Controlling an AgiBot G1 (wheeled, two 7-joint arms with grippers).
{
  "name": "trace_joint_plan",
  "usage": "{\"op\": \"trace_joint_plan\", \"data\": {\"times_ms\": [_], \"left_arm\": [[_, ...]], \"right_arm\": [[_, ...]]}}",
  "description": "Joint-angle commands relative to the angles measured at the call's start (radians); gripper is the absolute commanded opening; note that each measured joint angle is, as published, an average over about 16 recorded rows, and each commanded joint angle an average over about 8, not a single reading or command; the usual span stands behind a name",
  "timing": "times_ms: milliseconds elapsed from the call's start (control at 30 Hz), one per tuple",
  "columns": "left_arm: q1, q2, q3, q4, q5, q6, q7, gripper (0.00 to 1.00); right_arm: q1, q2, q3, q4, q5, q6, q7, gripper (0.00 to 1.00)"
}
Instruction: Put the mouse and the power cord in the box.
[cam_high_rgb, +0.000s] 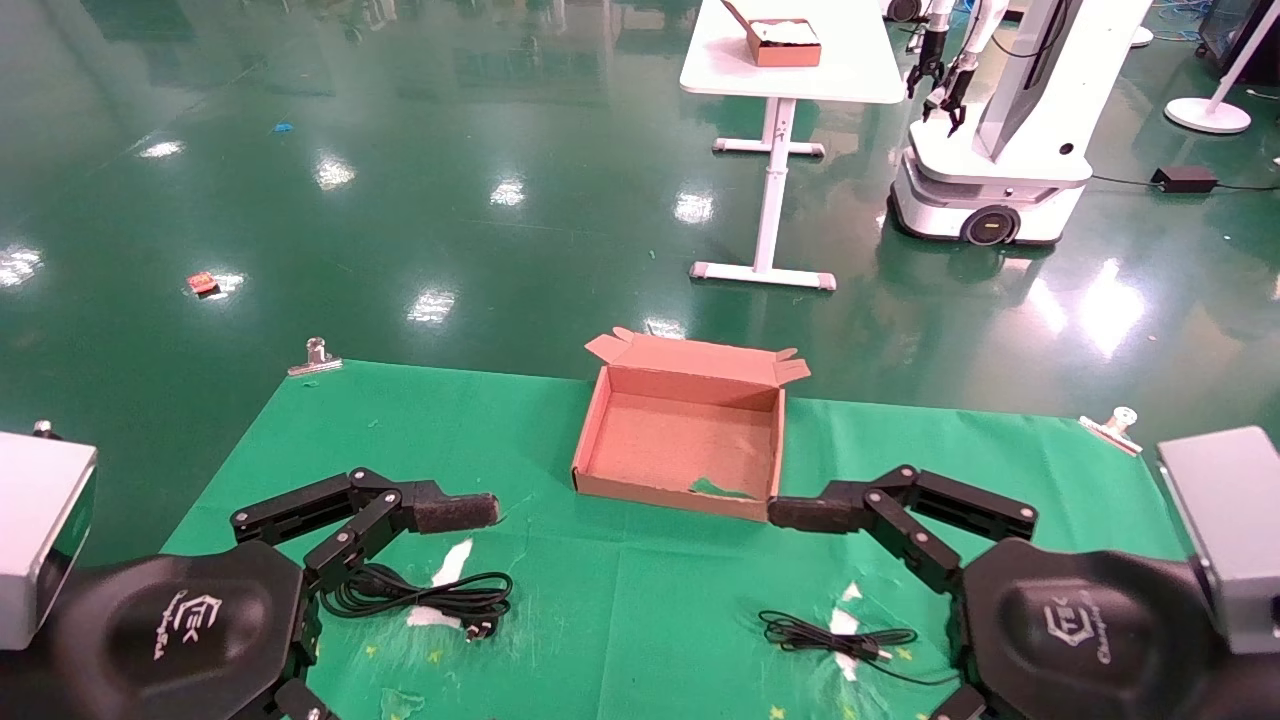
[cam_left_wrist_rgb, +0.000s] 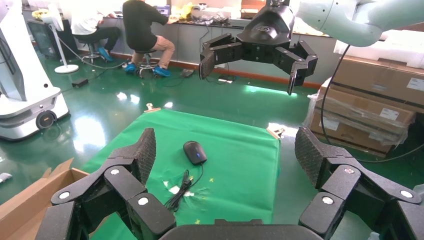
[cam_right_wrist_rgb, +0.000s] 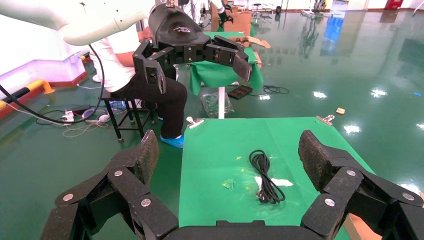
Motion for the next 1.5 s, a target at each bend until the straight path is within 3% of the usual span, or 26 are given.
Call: {"op": "trace_joint_plan", "data": {"times_ms": [33,700,967,1233,1500], "left_arm": [[0.0,0.0,0.0,0.0,0.0,0.0,0.0,1.0],[-0.002,0.001,0.001,0.0,0.004,0.0,0.002,1.0],[-0.027,0.0,0.022,0.007,0.054,0.016,0.012,1.0],[-0.108,0.012,0.082,0.091,0.19,0.062,0.069,1.0],[-0.28,0.075,0.225,0.282,0.425,0.083,0.228,1.0]], "right_arm": [[0.0,0.0,0.0,0.0,0.0,0.0,0.0,1.0],[0.0,0.0,0.0,0.0,0.0,0.0,0.0,1.0],[0.001,0.014,-0.005,-0.019,-0.022,-0.013,-0.015,1.0],[0.047,0.024,-0.042,-0.11,-0.114,-0.064,-0.078,1.0],[0.191,0.014,-0.163,-0.292,-0.335,-0.081,-0.238,1.0]]}}
